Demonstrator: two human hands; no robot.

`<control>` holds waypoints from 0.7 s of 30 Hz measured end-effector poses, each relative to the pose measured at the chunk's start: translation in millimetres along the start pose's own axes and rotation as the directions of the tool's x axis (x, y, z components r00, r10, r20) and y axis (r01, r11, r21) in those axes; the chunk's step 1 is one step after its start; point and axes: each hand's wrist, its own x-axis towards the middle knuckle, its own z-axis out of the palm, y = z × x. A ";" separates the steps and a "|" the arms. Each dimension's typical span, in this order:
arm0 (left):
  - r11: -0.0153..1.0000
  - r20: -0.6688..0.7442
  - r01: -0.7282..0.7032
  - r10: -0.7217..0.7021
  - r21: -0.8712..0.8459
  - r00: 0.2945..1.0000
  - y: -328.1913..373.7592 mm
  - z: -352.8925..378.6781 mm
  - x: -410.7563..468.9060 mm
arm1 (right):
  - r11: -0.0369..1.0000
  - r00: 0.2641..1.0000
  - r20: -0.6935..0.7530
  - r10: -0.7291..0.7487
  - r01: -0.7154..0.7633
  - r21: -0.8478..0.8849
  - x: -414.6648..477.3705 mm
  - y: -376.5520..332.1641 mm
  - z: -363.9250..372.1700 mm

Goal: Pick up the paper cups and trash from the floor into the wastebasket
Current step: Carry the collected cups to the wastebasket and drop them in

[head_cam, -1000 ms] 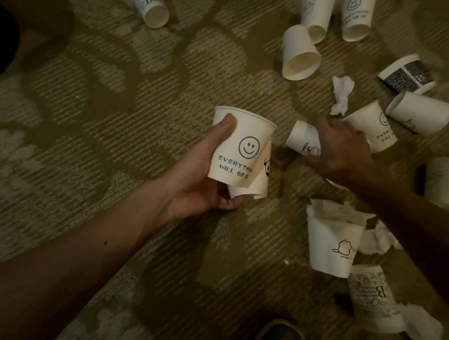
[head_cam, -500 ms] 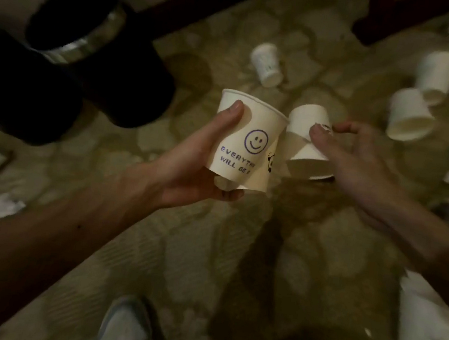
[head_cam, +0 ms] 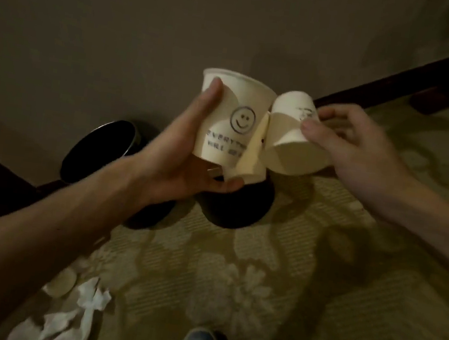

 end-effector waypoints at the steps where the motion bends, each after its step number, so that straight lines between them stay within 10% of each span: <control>1: 1.000 0.009 -0.018 0.018 0.009 1.000 8.7 -20.0 7.0 | 0.999 1.000 0.009 -0.026 0.026 -0.019 16.4 -5.3 12.6; 14: 0.983 -0.013 0.159 -0.158 0.096 0.987 -7.7 -168.9 116.9 | 0.903 0.995 0.017 0.096 -0.080 -0.421 138.9 33.4 135.2; 21: 0.856 -0.031 0.408 -0.421 0.317 0.907 -34.9 -178.1 153.4 | 0.477 0.871 0.346 0.349 0.152 -0.865 150.8 46.4 159.9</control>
